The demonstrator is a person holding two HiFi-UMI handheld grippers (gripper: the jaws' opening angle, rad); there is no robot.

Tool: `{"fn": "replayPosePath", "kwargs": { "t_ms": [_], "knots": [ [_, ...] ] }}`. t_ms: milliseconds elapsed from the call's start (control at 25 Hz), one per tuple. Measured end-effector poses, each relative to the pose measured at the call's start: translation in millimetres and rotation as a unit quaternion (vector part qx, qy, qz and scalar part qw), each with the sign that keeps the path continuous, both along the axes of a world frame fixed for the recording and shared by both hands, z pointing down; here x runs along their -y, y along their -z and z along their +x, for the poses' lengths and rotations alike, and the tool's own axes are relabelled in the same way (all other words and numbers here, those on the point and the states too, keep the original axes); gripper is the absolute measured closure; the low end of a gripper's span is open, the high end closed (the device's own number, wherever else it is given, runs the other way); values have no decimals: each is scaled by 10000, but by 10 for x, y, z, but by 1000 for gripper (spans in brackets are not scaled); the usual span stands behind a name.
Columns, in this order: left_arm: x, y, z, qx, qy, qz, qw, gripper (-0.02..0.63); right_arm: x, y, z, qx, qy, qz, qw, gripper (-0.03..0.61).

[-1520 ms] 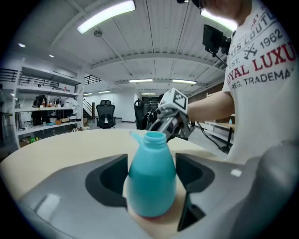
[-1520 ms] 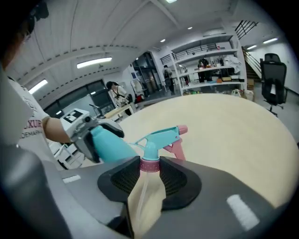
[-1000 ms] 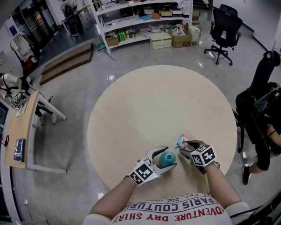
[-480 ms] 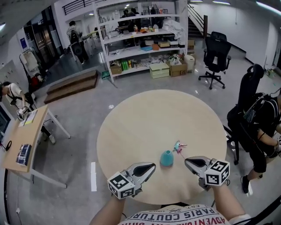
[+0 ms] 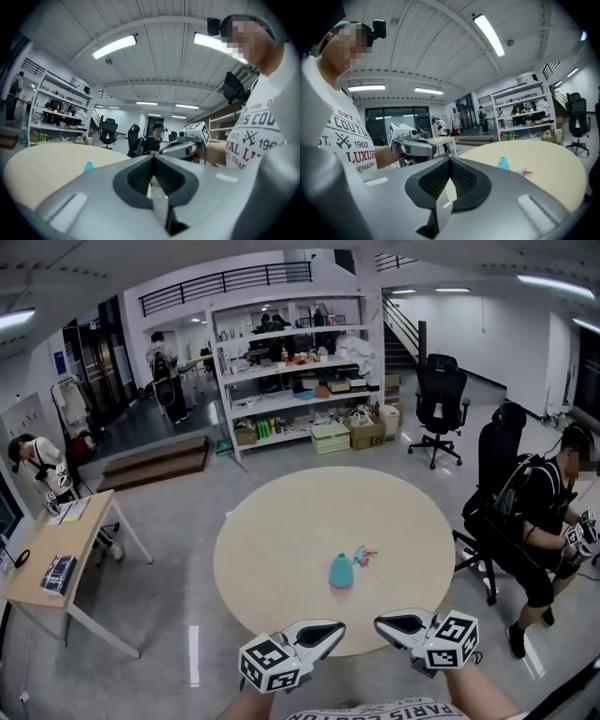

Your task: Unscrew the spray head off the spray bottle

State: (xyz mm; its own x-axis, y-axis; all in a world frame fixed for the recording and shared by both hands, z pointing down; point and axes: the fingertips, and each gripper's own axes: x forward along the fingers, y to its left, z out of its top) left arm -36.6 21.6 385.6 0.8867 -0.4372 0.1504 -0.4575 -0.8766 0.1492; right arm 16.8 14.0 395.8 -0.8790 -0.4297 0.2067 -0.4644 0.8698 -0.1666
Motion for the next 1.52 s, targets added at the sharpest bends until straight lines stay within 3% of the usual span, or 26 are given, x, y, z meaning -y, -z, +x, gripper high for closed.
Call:
{"fn": "replayPosePath", "kwargs": {
  "t_ms": [240,400,480,640,1000,1520],
  "knots": [
    [-1532,-377,461,-13,61,-117,9999,612,-1589,-294,408,-155,-183,125,9996,577],
    [-2768,-571,867,-73,28,-290,9995,612,-2803,-604,884,-116,-294,-109,9994,577],
    [-3260,-525,1011,50,-19,-239,9997,612,-3254,-558,989,-82,-268,-144,9995,577],
    [-4039,-200,1270,253,-313,-25,9992,612,-3893,-114,1024,-103,-135,259,9995,577],
    [-4605,62,1285,257,155,85,9995,612,-4523,138,1128,141,-252,275,9992,578],
    [-4867,100,1341,299,229,72,9993,612,-4812,191,1126,188,-102,252,9995,578]
  ]
}}
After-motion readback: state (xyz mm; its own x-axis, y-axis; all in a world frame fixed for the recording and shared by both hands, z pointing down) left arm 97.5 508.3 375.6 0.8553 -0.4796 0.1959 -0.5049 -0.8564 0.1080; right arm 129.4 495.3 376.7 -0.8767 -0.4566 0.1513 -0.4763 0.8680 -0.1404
